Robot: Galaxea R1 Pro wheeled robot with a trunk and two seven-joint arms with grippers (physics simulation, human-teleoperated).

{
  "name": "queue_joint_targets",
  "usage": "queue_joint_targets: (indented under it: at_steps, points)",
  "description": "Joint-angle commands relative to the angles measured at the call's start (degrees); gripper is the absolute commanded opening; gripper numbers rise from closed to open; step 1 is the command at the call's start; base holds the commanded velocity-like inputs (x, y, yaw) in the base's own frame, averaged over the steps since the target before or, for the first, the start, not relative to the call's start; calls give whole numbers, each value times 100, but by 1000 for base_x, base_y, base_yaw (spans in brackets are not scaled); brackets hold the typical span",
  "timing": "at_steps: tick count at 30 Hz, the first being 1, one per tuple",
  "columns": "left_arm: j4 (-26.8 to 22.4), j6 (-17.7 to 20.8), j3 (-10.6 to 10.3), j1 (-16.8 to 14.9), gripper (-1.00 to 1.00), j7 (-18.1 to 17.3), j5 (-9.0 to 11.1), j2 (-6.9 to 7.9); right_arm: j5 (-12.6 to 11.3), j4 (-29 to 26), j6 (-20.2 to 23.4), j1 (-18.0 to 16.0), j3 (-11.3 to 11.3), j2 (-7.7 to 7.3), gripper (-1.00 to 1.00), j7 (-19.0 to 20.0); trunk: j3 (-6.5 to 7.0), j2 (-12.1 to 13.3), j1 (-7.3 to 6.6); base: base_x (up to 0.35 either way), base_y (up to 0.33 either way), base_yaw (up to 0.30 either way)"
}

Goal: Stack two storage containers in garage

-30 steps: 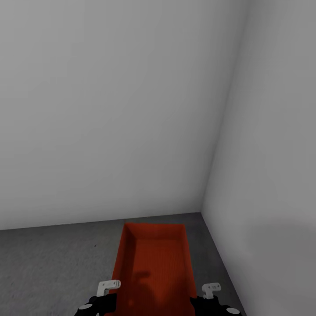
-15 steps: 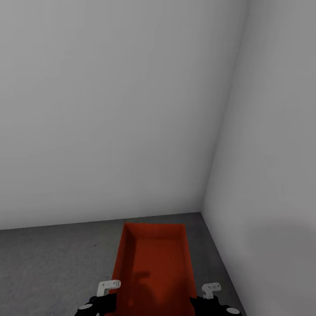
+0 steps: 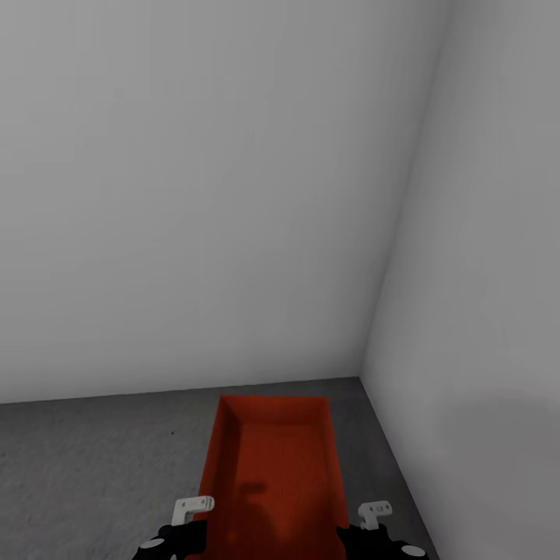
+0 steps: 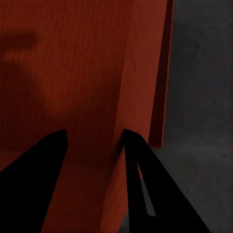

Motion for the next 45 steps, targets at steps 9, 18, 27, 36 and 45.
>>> queue_joint_targets:
  at_steps: [9, 18, 27, 36, 45]
  points:
    - [-393, -74, 85, -5, -100, 71, -28, -459, 118, 15, 3, 3, -93, 15, -100, 96, -6, -3, 0, 0, -3, 0]
    - [-393, -77, 85, -5, -100, 70, -29, -458, 118, 15, 3, 2, -93, 17, -100, 98, -6, -3, 0, 0, -93, 0]
    - [-393, -75, 85, -3, -100, 70, -29, -456, 119, 15, 3, 4, -88, 20, -100, 105, -7, -3, 0, 0, -4, 14]
    - [-393, -73, 85, -6, -100, 70, -29, -459, 121, 15, 3, 4, -84, 17, -100, 113, -16, -3, 0, 0, 0, 80]
    - [-393, -65, 85, -5, -100, 70, -29, -462, 121, 15, 3, 4, -84, 19, -100, 124, -16, -3, 0, 0, 0, 3]
